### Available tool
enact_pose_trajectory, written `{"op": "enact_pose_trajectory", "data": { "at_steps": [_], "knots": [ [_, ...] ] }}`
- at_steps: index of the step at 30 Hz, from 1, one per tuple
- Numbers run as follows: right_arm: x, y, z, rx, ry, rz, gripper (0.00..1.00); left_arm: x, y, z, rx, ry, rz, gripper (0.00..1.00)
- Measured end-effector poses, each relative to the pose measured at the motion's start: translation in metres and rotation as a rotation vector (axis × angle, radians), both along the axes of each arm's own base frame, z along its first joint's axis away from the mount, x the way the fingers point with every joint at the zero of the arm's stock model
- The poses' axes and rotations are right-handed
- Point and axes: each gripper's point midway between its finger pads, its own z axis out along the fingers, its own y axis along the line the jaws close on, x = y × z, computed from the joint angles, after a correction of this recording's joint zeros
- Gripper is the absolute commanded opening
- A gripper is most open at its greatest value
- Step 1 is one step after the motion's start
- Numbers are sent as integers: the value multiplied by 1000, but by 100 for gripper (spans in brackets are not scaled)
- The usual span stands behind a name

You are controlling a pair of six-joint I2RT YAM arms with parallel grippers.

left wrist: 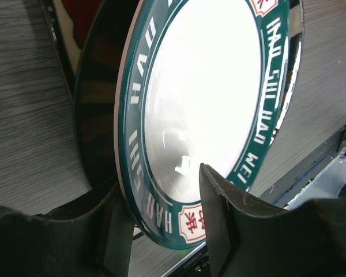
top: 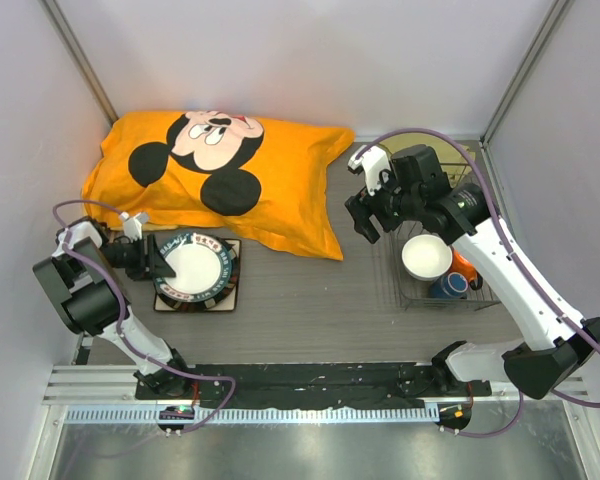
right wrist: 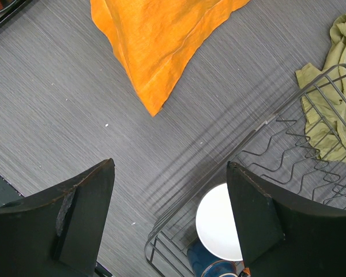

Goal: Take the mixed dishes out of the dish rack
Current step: Place the plate at the center of the board.

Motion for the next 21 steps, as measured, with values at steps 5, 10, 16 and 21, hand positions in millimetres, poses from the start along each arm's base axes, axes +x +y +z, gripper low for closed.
{"op": "enact_pose_trajectory", "data": {
  "at_steps": [5,10,16,21],
  "knots": [
    [0,0,0,0,0,0,82,2,5,2,41,-10,9,58],
    [0,0,0,0,0,0,82,3,10,6,82,-22,15,63],
    [0,0,-1,-1,1,1,82,3,9,6,105,-16,7,66],
    [0,0,-2,-3,4,1,82,3,8,5,137,-18,-1,66]
  ]
}}
